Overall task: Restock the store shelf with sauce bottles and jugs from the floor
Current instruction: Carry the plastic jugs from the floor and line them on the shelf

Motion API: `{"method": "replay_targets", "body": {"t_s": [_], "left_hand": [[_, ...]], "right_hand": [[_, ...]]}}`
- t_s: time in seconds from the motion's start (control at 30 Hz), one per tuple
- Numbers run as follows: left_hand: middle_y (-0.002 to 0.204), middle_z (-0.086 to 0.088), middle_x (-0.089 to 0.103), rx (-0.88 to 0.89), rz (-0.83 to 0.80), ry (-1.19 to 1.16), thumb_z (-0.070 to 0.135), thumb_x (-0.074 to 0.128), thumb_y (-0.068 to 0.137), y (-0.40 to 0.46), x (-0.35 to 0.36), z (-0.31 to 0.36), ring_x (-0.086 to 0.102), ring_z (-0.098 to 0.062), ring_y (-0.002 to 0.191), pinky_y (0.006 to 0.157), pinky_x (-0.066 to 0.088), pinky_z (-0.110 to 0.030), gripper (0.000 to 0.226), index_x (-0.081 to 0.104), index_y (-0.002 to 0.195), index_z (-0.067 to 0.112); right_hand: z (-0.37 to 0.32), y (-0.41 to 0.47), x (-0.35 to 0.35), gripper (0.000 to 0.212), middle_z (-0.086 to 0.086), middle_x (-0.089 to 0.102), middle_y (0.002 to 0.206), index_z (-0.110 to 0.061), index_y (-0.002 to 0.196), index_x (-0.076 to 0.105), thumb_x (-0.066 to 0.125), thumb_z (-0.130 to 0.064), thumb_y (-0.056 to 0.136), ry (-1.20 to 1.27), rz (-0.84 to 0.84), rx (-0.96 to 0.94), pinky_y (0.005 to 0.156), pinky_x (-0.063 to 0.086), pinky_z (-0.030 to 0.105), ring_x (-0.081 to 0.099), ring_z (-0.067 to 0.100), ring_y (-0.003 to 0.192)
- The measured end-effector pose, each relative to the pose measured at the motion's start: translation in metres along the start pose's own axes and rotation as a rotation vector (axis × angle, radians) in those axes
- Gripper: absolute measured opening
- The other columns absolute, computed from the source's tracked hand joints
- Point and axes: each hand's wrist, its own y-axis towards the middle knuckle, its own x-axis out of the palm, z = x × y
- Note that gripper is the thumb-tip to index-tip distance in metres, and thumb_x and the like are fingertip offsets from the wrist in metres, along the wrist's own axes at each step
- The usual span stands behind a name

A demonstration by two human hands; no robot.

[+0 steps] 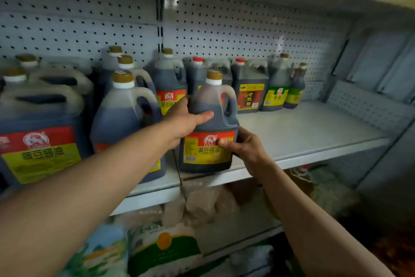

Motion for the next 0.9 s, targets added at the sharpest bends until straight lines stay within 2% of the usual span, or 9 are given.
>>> {"method": "replay_targets", "body": {"t_s": [0.13, 0.27, 0.4, 0.53, 0.63, 0.7, 0.8, 0.9], "left_hand": [[0.124, 0.001, 0.064, -0.012, 0.097, -0.006, 0.020, 0.079, 0.083, 0.021, 0.000, -0.004, 0.061, -0.020, 0.112, 0.093, 0.052, -0.037, 0.059, 0.052, 0.135, 0.019], [0.130, -0.006, 0.061, -0.001, 0.281, 0.247, 0.019, 0.074, 0.088, 0.039, -0.004, 0.005, 0.057, -0.026, 0.118, 0.095, 0.047, -0.035, 0.054, 0.051, 0.137, 0.014], [0.129, -0.007, 0.061, -0.094, 0.361, 0.214, 0.018, 0.071, 0.090, 0.062, -0.005, 0.004, 0.058, -0.028, 0.116, 0.090, 0.048, -0.036, 0.052, 0.050, 0.137, 0.016], [0.128, -0.007, 0.062, -0.131, 0.414, 0.200, 0.017, 0.071, 0.090, 0.077, -0.004, 0.003, 0.059, -0.028, 0.113, 0.085, 0.047, -0.034, 0.052, 0.049, 0.138, 0.017], [0.128, -0.007, 0.062, -0.161, 0.432, 0.205, 0.017, 0.071, 0.090, 0.086, -0.004, 0.002, 0.059, -0.028, 0.114, 0.090, 0.049, -0.036, 0.053, 0.050, 0.137, 0.018], [0.130, -0.008, 0.061, -0.177, 0.431, 0.224, 0.017, 0.072, 0.090, 0.090, -0.005, 0.003, 0.058, -0.028, 0.116, 0.093, 0.049, -0.038, 0.053, 0.049, 0.138, 0.017], [0.133, -0.008, 0.059, -0.201, 0.423, 0.256, 0.017, 0.071, 0.091, 0.095, -0.006, 0.003, 0.056, -0.028, 0.119, 0.087, 0.044, -0.033, 0.055, 0.047, 0.140, 0.016], [0.132, -0.009, 0.059, -0.232, 0.400, 0.352, 0.022, 0.071, 0.091, 0.096, -0.008, 0.006, 0.056, -0.029, 0.117, 0.087, 0.045, -0.035, 0.054, 0.047, 0.139, 0.015]], "right_hand": [[0.009, 0.041, 0.004, 0.068, 0.007, 0.075, 0.116, -0.012, 0.126, 0.067, 0.089, -0.030, 0.065, -0.056, -0.085, -0.027, 0.094, 0.058, 0.047, 0.070, 0.029, 0.111], [0.019, 0.080, 0.019, 0.068, 0.010, 0.075, 0.115, -0.008, 0.128, 0.066, 0.090, -0.023, 0.065, -0.041, -0.132, -0.031, 0.092, 0.059, 0.045, 0.072, 0.027, 0.108], [0.026, 0.113, 0.029, 0.072, 0.008, 0.075, 0.116, -0.012, 0.131, 0.064, 0.089, -0.028, 0.065, -0.042, -0.193, -0.027, 0.092, 0.060, 0.045, 0.073, 0.024, 0.106], [0.031, 0.132, 0.031, 0.070, 0.007, 0.075, 0.118, -0.013, 0.131, 0.064, 0.088, -0.028, 0.067, -0.034, -0.241, -0.034, 0.093, 0.059, 0.045, 0.072, 0.023, 0.107], [0.032, 0.139, 0.032, 0.068, 0.006, 0.075, 0.118, -0.014, 0.132, 0.064, 0.086, -0.029, 0.069, -0.032, -0.258, -0.033, 0.093, 0.059, 0.044, 0.073, 0.023, 0.107], [0.032, 0.141, 0.032, 0.070, 0.005, 0.075, 0.118, -0.015, 0.133, 0.063, 0.087, -0.030, 0.068, -0.040, -0.262, -0.031, 0.093, 0.059, 0.043, 0.072, 0.022, 0.108], [0.032, 0.143, 0.033, 0.072, 0.005, 0.075, 0.118, -0.015, 0.133, 0.062, 0.087, -0.030, 0.067, -0.049, -0.257, -0.034, 0.092, 0.060, 0.041, 0.072, 0.021, 0.107], [0.029, 0.138, 0.034, 0.072, 0.003, 0.075, 0.117, -0.015, 0.133, 0.062, 0.086, -0.032, 0.068, -0.082, -0.249, -0.035, 0.091, 0.060, 0.038, 0.072, 0.018, 0.106]]}}
